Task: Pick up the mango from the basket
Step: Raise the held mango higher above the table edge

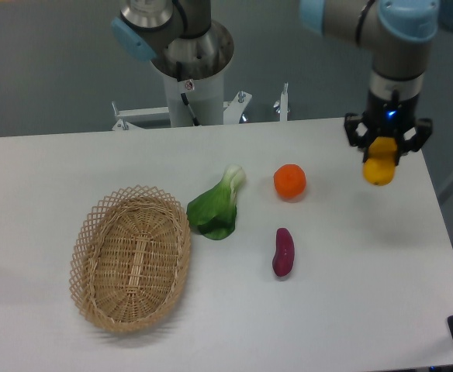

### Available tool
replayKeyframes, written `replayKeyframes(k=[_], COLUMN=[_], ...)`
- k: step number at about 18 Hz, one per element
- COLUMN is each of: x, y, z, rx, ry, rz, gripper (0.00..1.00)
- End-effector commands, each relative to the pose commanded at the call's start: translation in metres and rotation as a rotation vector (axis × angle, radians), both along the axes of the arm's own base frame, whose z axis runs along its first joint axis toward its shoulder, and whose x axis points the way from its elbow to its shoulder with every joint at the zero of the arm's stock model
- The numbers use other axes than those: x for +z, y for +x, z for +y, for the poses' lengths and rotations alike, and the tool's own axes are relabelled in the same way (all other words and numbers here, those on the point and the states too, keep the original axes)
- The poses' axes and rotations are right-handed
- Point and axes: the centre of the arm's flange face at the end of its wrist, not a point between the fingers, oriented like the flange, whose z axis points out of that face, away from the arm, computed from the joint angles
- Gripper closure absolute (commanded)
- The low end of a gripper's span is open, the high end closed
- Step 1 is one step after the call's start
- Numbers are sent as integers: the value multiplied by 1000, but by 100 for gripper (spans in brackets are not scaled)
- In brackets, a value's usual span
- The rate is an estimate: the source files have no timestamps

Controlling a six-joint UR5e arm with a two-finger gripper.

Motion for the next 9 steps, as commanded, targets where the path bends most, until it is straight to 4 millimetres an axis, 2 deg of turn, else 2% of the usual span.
replayKeyframes(k=[3, 9], x=[-7, -6], y=[-6, -5], z=[-8, -5], rx=[2, -3], ry=[-4, 11], rz=[-11, -14], gripper=[60, 60])
